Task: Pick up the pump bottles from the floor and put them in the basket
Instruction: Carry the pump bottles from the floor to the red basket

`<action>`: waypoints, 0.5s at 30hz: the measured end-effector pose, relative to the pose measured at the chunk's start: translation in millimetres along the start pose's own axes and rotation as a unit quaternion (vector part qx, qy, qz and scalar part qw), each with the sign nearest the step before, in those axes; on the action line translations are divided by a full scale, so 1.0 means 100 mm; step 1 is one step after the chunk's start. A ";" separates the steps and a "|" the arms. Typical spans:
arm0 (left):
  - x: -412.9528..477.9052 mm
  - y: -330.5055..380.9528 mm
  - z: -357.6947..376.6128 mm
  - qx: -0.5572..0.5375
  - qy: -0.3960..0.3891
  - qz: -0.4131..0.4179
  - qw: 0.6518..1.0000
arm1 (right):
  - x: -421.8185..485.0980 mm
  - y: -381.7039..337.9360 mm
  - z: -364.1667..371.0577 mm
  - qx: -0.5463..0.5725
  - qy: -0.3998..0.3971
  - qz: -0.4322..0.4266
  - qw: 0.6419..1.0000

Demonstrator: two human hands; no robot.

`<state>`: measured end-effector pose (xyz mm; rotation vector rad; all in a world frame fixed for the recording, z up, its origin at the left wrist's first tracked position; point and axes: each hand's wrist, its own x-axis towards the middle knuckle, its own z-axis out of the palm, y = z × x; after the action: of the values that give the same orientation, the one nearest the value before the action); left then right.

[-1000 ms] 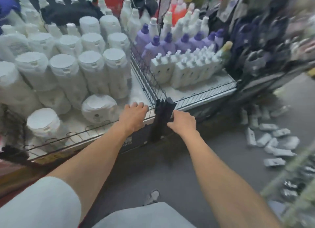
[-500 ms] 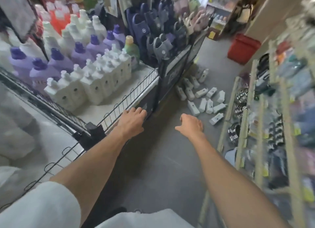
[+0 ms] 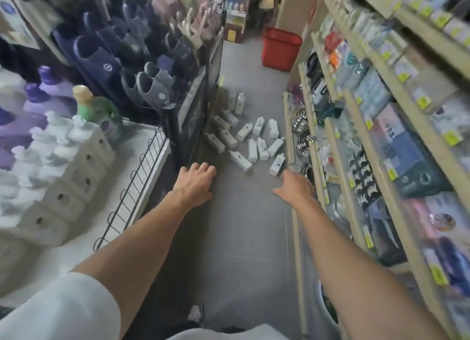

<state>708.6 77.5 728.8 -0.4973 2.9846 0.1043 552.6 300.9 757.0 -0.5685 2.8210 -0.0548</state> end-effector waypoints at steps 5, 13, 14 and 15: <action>0.76 -0.10 -0.09 -0.001 -0.011 0.025 1.000 | 0.57 0.13 -0.16 0.030 0.005 0.052 0.998; 1.99 0.13 -0.23 0.002 -0.021 0.052 0.998 | 1.56 0.44 -0.32 0.024 -0.010 0.081 0.996; 2.15 0.17 -0.27 0.003 -0.022 0.051 0.998 | 1.71 0.48 -0.36 0.025 -0.012 0.082 0.996; 2.30 0.20 -0.30 0.003 -0.025 0.050 0.998 | 1.85 0.52 -0.40 0.027 -0.014 0.084 0.996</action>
<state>483.3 20.3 731.0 -0.3400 2.9587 0.1154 358.4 277.2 745.3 -0.3175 2.8182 -0.0899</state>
